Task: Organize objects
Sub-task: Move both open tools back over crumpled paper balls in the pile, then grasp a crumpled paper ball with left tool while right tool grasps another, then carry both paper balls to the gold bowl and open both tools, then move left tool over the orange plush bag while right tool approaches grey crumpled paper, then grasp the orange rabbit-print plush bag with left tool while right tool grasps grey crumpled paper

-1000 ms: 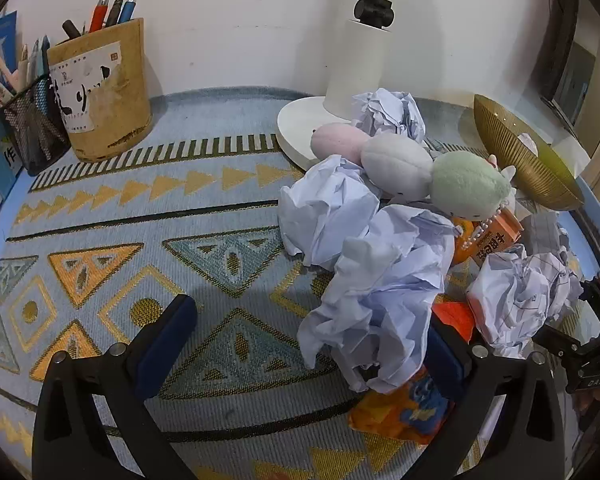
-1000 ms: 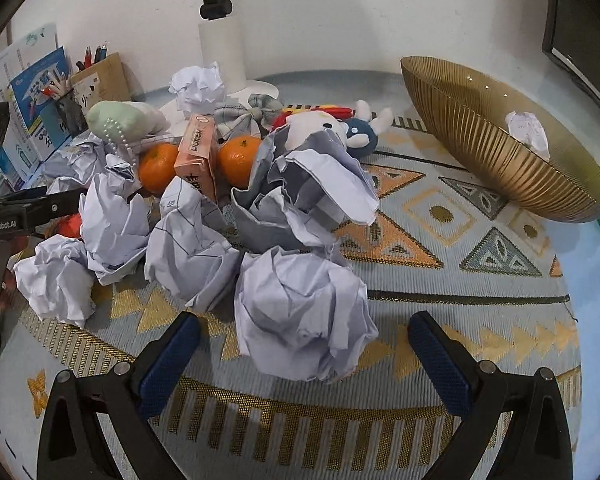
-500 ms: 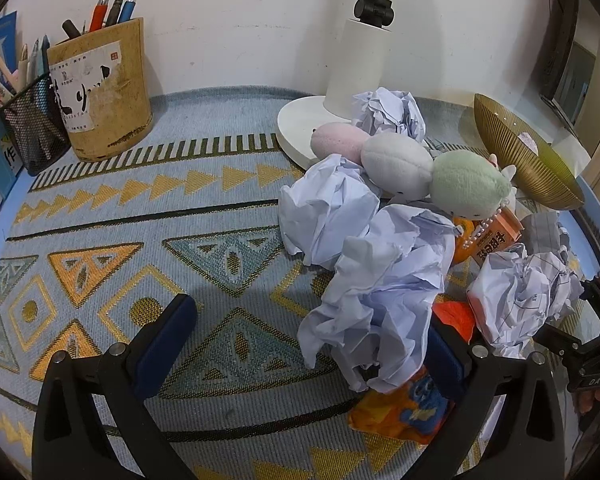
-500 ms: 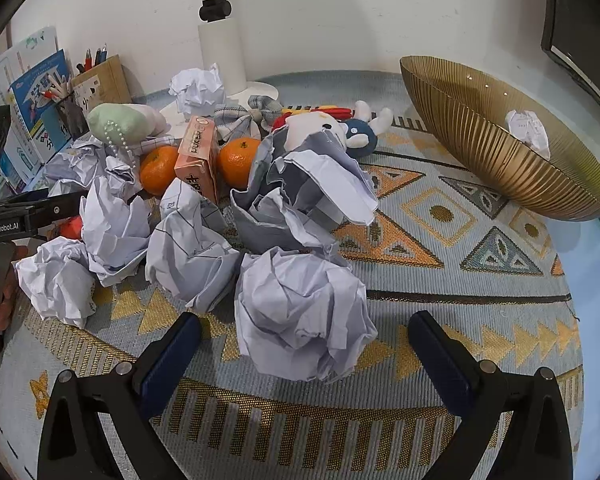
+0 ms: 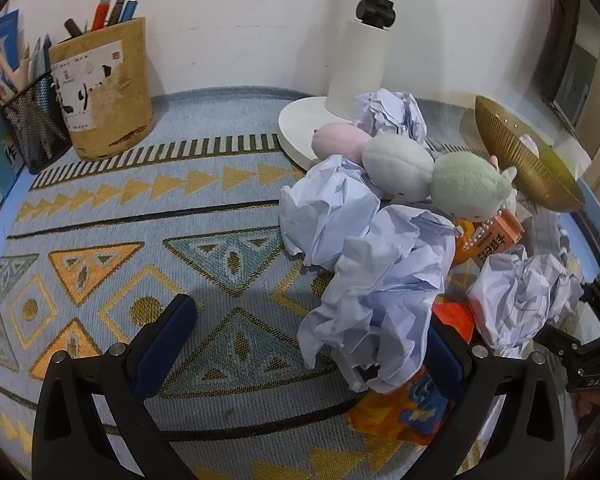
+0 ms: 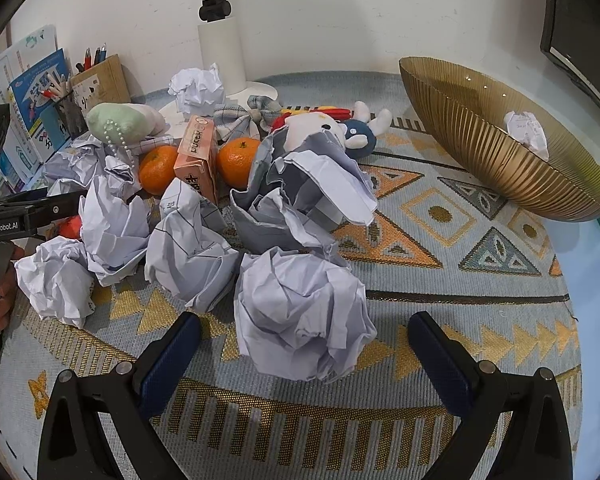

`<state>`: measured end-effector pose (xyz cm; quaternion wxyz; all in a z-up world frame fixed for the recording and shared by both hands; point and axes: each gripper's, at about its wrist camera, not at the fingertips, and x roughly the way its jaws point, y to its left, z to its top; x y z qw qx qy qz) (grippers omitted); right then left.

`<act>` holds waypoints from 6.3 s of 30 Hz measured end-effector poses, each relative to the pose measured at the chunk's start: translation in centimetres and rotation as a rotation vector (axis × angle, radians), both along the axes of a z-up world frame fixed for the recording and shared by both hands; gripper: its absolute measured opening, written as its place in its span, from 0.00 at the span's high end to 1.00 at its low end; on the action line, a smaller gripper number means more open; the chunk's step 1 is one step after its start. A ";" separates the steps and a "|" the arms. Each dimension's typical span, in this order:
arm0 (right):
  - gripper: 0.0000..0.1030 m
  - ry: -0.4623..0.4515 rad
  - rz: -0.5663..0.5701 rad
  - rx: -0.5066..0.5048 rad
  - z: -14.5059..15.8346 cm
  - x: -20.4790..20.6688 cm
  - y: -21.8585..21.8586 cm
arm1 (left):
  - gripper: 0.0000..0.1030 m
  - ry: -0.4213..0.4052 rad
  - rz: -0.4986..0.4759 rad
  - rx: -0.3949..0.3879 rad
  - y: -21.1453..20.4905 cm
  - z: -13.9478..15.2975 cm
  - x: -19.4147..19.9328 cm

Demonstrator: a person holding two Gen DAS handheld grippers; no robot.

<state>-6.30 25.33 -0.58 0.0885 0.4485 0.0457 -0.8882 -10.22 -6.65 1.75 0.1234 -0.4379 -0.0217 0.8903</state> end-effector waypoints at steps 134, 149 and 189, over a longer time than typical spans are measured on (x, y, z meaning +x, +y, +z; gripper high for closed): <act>0.00 -0.005 0.044 0.007 0.6 -1.2 0.6 | 0.00 0.005 -0.269 -0.150 1.7 -1.4 1.1; 0.00 -0.005 0.054 0.001 0.7 -2.6 1.2 | 0.00 0.005 -0.261 -0.152 2.0 -1.4 0.6; 0.71 0.256 0.061 -0.097 4.4 0.4 2.3 | 0.69 0.199 -0.091 -0.024 -1.9 1.0 2.1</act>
